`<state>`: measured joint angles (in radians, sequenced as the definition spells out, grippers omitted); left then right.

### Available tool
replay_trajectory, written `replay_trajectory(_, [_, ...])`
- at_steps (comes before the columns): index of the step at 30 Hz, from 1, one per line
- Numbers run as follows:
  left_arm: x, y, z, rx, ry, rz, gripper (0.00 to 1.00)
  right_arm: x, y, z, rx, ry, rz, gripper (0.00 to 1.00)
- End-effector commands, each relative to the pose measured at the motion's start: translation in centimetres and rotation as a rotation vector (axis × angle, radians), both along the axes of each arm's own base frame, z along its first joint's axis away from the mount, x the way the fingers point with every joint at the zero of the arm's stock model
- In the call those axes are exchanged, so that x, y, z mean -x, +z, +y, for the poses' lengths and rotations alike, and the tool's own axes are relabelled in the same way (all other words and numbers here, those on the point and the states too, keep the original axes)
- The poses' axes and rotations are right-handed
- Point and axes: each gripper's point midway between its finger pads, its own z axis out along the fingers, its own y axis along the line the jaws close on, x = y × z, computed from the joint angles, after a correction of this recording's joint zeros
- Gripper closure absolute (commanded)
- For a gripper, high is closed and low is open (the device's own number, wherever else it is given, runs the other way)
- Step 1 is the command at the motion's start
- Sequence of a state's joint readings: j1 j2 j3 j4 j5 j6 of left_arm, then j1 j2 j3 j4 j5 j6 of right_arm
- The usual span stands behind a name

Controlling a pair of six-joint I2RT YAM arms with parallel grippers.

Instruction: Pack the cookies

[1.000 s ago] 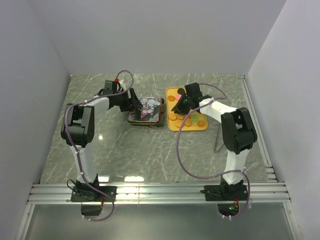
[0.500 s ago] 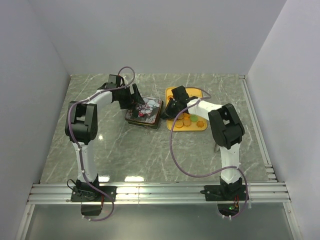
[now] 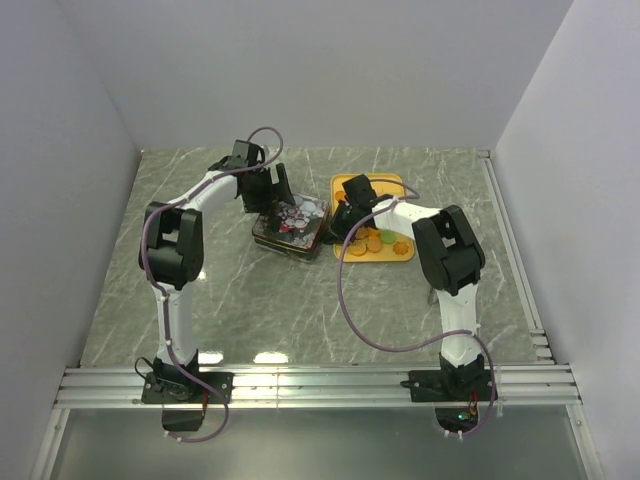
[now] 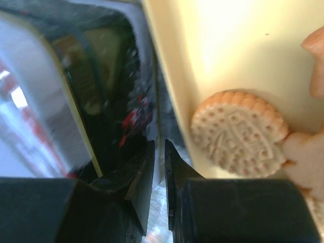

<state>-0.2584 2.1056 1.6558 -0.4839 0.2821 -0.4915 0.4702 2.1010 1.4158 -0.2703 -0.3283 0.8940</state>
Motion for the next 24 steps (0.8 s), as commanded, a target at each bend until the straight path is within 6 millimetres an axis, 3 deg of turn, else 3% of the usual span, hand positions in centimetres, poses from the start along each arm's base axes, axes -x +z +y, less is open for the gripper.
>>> replay_trajectory(1, [1.7,1.1,-4.0,0.084,-0.059,0.044,0.01,-1.8,3.1,3.4,-0.153,0.028,-0.083,0.78])
replay_trajectory(4, [2.0,-0.6,-3.9,0.103,-0.056,0.101,0.01,-1.9,3.7,3.6,-0.187,0.028,-0.102,0.78])
replay_trajectory(9, [1.9,-0.5,-3.9,0.026,-0.057,0.059,0.01,-1.9,4.1,3.5,-0.197,0.024,-0.111,0.78])
replay_trajectory(15, [2.9,-2.9,-3.7,-0.035,-0.055,0.103,0.01,-2.3,5.0,3.9,-0.213,0.026,-0.125,0.78])
replay_trajectory(24, [3.7,-3.2,-2.7,-0.073,-0.051,0.073,0.01,-2.2,5.9,2.0,-0.140,0.026,-0.164,0.78])
